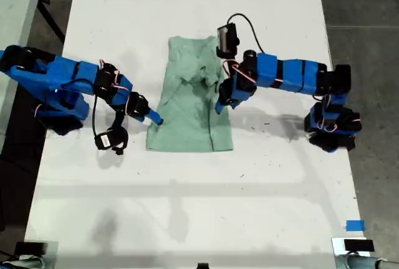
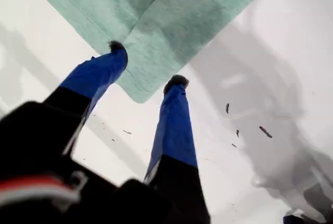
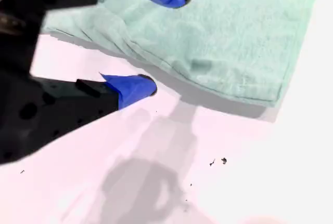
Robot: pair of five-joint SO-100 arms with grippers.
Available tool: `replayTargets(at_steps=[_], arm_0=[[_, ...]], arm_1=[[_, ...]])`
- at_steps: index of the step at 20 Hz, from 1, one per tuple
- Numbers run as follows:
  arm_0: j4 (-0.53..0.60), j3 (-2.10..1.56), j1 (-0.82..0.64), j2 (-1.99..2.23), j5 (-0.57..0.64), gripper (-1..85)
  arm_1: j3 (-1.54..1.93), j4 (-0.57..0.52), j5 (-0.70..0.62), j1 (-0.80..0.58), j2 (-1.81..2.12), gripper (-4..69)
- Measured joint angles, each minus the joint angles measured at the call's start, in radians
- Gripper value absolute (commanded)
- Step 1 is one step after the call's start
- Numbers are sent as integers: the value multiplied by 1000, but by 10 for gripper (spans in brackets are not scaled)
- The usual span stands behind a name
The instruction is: Fold t-shirt
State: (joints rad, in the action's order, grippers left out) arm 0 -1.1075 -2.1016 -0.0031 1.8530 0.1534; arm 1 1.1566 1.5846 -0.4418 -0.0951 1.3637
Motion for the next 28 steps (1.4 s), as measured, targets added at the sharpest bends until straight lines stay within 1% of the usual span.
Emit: replayTargets(at_steps=[3, 4, 6, 7, 9, 16, 23, 26, 28], arm_0=[[55, -3, 0, -106, -17, 270], [67, -3, 0, -149, -25, 228], [83, -3, 0, -216, -37, 92], [87, -3, 0, -224, -41, 51], [95, -3, -5, -232, -48, 7], [92, -3, -14, -229, -48, 0], [-106, -28, -107, -72, -52, 0], [-127, 109, -103, -124, -52, 0], [-133, 238, -71, -216, -52, 0]], arm_1=[[11, 0, -2, 0, 0, 195], [18, 0, 2, 0, 2, 193], [29, -2, 2, 0, 5, 191], [43, -2, -3, 0, 14, 189], [60, -2, 5, 0, 34, 185], [78, -2, 6, 0, 38, 179], [92, -14, 9, 0, 38, 176], [92, -14, 11, 0, 38, 175], [92, -14, 14, 0, 38, 174]])
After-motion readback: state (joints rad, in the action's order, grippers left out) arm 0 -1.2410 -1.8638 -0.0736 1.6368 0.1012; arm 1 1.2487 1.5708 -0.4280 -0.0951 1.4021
